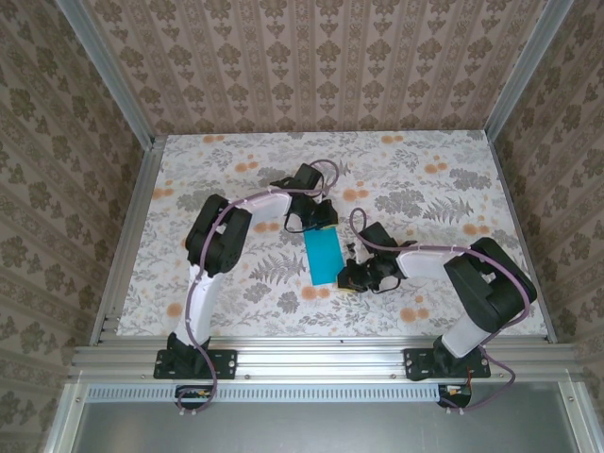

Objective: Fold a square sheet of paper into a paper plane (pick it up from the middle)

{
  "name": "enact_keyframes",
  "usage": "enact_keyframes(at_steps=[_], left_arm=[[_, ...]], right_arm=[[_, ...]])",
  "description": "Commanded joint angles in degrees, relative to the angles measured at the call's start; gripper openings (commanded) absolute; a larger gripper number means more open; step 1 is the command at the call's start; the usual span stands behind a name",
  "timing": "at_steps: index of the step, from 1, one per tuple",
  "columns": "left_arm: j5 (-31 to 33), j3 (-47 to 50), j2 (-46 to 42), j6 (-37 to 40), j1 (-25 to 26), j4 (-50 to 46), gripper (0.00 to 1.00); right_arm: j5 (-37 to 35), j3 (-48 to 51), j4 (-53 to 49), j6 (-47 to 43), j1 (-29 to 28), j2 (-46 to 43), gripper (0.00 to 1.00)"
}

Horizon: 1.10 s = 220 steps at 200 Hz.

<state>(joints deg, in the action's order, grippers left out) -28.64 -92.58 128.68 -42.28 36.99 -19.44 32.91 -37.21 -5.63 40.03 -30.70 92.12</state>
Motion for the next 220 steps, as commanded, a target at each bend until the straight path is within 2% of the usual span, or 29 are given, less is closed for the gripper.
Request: enact_keyframes(at_steps=[1, 30, 52, 80, 111, 135, 162, 220], left_arm=[[3.1, -3.5, -1.0, 2.6, -1.3, -5.6, 0.32], [4.0, -4.1, -7.9, 2.1, -3.6, -6.4, 0.53], [7.1, 0.4, -15.0, 1.9, -5.8, -6.5, 0.63], [11.1, 10.5, -24.2, 0.9, -8.2, -5.7, 0.69], [13.9, 23.3, -33.9, -1.4, -9.5, -3.8, 0.73], [15.1, 32.5, -40.0, -3.3, -9.5, -2.3, 0.78], [13.2, 39.4, -44.3, -5.1, -9.5, -0.8, 0.81], [10.0, 46.6, -47.9, -9.1, -6.5, 3.6, 0.91]], right_arm=[[-1.1, -2.6, 3.0, 4.8, -1.3, -2.4, 0.13], [-8.1, -5.4, 5.1, 6.3, -0.8, -6.8, 0.2], [-13.0, -11.1, -1.4, -0.5, 0.2, -5.7, 0.28], [-18.6, -22.7, -11.5, -10.9, 0.3, 2.7, 0.35], [-20.8, -32.3, -13.7, -14.6, 0.3, 11.6, 0.43], [-20.6, -37.6, -14.1, -14.3, 0.3, 17.3, 0.48], [-21.1, -40.6, -15.2, -13.0, 0.3, 21.9, 0.52], [-28.4, -38.6, -13.4, -4.3, 1.5, 25.0, 0.56]])
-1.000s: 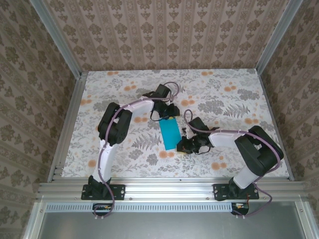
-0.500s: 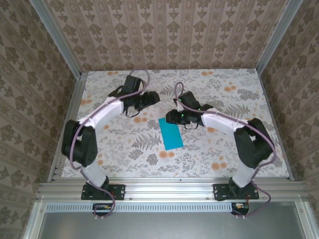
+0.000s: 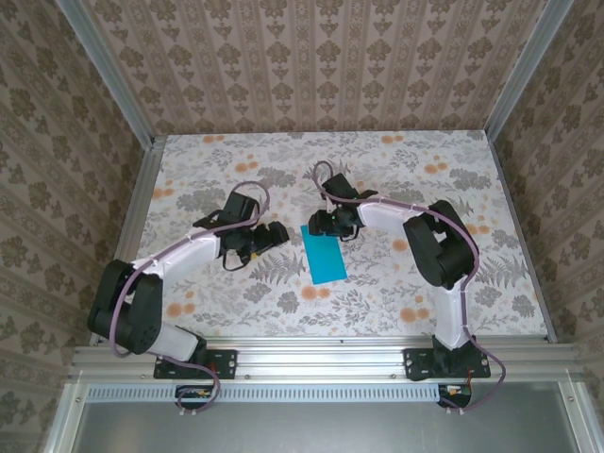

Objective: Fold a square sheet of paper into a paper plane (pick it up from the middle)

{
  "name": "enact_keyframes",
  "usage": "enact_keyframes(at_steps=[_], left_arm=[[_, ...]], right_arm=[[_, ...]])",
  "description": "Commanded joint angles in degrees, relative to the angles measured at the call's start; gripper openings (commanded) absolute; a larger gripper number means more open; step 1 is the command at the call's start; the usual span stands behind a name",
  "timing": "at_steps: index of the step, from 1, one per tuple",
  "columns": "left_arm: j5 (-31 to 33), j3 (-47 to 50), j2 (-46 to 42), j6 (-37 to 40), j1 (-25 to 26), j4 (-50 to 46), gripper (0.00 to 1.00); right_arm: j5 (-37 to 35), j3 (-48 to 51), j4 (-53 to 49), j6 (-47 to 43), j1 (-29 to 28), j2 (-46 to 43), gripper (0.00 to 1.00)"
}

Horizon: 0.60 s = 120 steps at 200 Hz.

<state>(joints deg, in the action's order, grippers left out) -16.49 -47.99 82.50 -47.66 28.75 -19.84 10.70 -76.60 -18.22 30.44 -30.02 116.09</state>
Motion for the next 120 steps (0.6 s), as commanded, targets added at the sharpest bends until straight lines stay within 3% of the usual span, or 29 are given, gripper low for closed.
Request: enact_keyframes(at_steps=[1, 30, 72, 105, 120], left_arm=[[-2.3, 2.1, -1.7, -3.9, 1.9, 4.2, 0.91], [-4.9, 2.9, -0.4, -6.9, 5.3, 8.0, 0.98], [-6.8, 3.6, 2.7, -10.4, 9.4, 13.4, 0.96], [-7.7, 2.8, 6.1, -10.9, 10.4, 15.3, 0.9], [-7.6, 2.2, 7.2, -10.6, 10.5, 15.2, 0.89]], right_arm=[[-6.4, 0.9, -0.6, 5.6, 0.8, 1.0, 0.56], [-9.7, 5.9, 2.1, 15.2, 1.8, -0.6, 0.54], [-8.4, 11.5, 6.0, 25.8, 3.8, -3.6, 0.54], [1.8, 11.1, 11.8, 22.8, 5.6, -6.5, 0.54], [2.8, 9.1, 10.2, 19.6, 5.5, -8.4, 0.54]])
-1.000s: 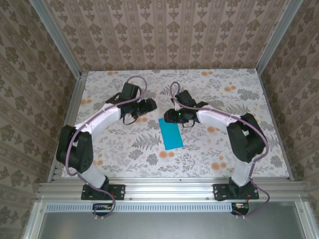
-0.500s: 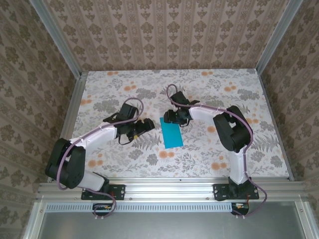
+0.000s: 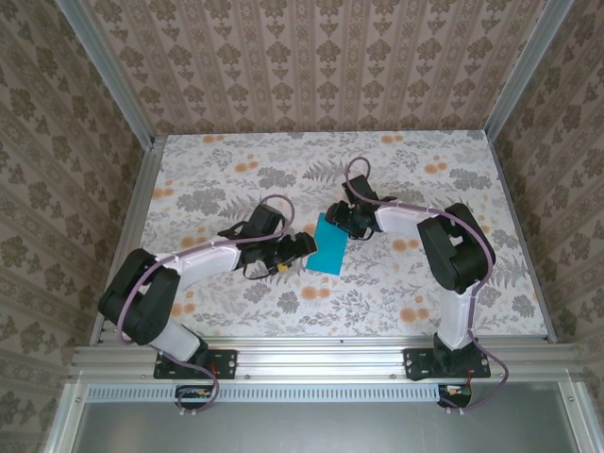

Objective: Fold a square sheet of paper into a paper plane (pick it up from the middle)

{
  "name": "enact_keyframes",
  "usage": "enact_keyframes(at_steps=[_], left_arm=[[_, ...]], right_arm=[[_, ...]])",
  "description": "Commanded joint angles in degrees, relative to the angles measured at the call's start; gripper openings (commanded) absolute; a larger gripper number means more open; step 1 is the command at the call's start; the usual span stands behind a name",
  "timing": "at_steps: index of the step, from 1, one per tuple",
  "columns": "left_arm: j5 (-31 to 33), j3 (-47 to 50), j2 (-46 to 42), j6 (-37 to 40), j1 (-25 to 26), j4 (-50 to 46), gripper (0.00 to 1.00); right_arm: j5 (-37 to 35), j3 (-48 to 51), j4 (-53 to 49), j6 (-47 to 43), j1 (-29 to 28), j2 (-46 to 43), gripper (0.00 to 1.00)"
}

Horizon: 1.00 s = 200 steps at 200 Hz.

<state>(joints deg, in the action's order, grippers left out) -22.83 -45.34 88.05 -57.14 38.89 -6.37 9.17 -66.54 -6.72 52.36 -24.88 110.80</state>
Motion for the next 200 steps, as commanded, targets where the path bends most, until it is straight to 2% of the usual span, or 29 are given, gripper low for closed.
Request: enact_keyframes(at_steps=[1, 37, 102, 175, 200], left_arm=[[-1.3, -0.5, 1.7, -1.1, 0.4, 1.7, 0.89], [-1.4, -1.6, 3.9, -1.3, 0.7, 2.1, 0.89], [-1.1, -3.3, 6.1, -1.2, 0.9, 0.5, 0.9], [-6.4, -3.3, 8.4, -3.8, 0.8, 5.5, 0.89], [-8.0, -3.5, 9.7, -4.6, 0.8, 7.3, 0.89]], right_arm=[[4.3, -1.1, -1.4, -2.5, 0.4, -3.2, 0.54], [0.3, -4.8, -8.8, -8.0, 0.9, -1.7, 0.54], [-1.1, -7.1, -10.7, -9.6, 2.6, 3.6, 0.54], [-0.9, -4.9, -10.9, -5.9, 3.5, 6.7, 0.54], [1.2, -3.6, -9.4, -3.8, 4.7, 7.3, 0.54]])
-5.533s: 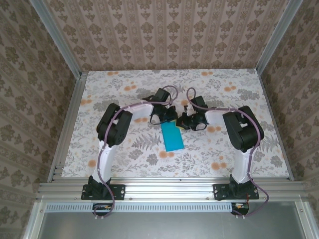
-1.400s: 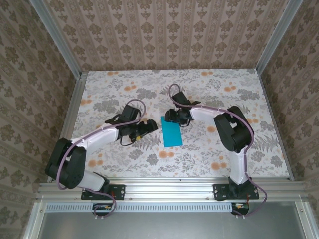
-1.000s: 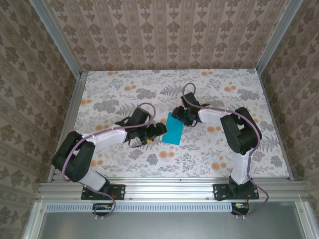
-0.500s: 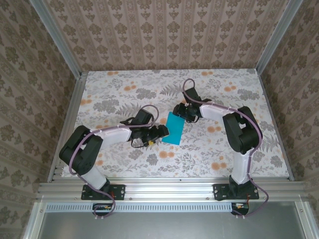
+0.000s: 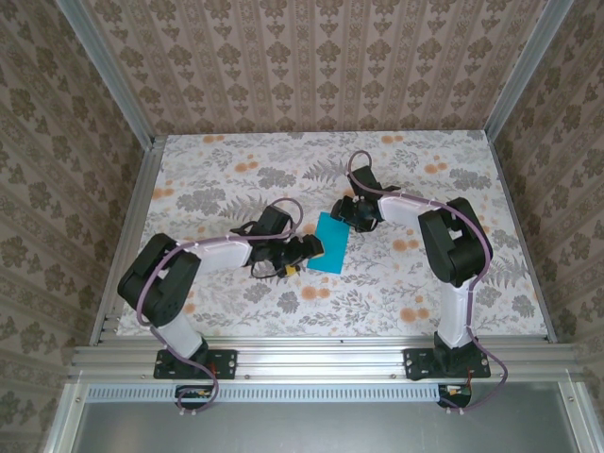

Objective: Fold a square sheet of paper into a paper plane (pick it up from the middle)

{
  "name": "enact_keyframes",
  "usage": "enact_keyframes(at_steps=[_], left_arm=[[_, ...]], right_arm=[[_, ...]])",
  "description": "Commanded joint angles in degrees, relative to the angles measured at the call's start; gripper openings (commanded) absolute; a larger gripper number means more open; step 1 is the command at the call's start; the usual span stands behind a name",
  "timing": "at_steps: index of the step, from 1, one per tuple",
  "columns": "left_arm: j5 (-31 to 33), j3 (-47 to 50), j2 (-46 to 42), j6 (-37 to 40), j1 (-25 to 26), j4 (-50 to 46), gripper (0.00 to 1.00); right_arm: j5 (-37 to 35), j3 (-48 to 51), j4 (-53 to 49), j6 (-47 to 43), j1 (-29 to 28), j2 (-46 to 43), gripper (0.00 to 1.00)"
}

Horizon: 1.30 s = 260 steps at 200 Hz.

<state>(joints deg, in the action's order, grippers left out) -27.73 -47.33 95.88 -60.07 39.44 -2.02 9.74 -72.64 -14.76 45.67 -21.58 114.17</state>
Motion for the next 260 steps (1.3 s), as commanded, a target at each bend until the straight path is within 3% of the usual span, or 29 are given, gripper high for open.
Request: enact_keyframes(at_steps=[1, 99, 174, 215, 260], left_arm=[[-3.1, -1.5, 1.9, -1.8, 0.3, 3.0, 0.89], [-4.3, -2.9, 3.7, -1.9, 0.3, 4.1, 0.84], [-1.1, -2.7, 2.5, -0.6, 0.3, 7.4, 0.71], [-5.5, -0.7, 2.8, 0.7, 0.5, 17.7, 0.72], [-8.3, -1.5, 4.9, 2.9, 1.7, 18.7, 0.73]], right_arm=[[0.7, 2.6, -1.3, 3.0, 1.4, 4.0, 0.54], [3.7, 4.6, 1.0, 4.0, 2.7, 4.6, 0.53], [4.2, 5.2, 1.3, 3.5, 2.8, 4.7, 0.53], [4.8, 5.5, 1.7, 3.3, 2.8, 4.6, 0.53], [5.1, 5.7, 2.1, 3.4, 2.9, 4.5, 0.53]])
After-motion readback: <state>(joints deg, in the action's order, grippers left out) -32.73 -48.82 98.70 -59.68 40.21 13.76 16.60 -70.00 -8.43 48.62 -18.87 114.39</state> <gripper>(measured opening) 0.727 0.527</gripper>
